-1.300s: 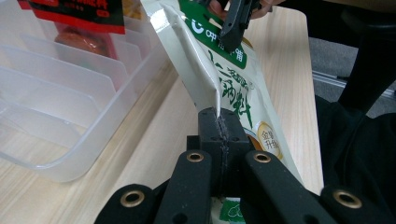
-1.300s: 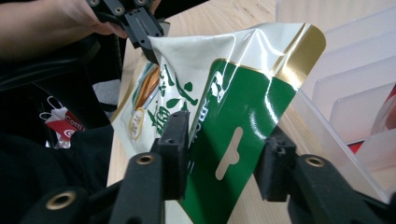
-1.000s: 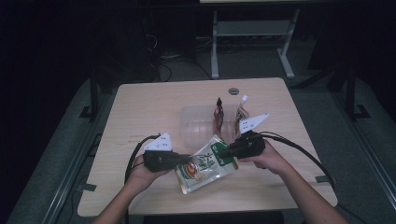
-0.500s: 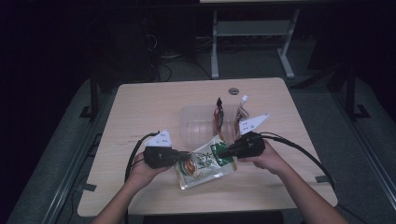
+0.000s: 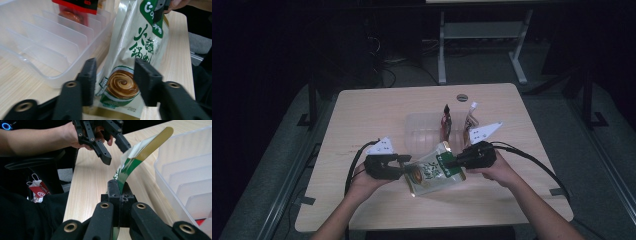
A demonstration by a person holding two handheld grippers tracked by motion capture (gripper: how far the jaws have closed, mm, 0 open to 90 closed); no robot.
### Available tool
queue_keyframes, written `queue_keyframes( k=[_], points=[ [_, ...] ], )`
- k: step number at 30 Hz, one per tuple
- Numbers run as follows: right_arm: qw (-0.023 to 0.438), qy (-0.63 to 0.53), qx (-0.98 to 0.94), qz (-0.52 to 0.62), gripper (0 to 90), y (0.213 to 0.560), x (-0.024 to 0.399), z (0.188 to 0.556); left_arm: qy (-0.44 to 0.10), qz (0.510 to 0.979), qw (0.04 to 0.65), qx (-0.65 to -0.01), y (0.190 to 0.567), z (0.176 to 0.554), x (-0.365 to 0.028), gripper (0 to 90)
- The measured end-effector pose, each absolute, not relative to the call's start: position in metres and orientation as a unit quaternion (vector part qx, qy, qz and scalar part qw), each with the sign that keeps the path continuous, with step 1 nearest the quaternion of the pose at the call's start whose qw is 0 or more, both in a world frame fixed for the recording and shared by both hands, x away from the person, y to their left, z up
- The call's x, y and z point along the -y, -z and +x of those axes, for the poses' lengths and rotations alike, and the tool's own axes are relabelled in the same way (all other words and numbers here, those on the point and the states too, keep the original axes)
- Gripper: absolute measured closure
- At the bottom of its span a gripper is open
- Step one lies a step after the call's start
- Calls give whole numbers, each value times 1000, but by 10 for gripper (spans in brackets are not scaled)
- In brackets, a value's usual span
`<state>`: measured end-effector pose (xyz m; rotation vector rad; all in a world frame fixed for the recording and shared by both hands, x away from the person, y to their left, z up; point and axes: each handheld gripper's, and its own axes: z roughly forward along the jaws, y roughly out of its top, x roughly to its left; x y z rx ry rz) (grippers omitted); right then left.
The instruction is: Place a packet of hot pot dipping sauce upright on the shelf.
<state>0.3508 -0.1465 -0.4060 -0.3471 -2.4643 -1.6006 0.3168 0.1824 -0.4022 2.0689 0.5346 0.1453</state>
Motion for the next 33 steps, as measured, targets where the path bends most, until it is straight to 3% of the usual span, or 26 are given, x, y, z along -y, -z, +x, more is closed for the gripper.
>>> queue_keyframes(
  k=[16, 33],
  points=[
    [79, 595, 793, -108, 900, 383, 147, 347, -53, 844, 474, -245, 405, 317, -198, 279],
    [25, 616, 779, -113, 900, 349, 144, 361, -58, 849, 461, -250, 411, 319, -201, 226]
  ],
)
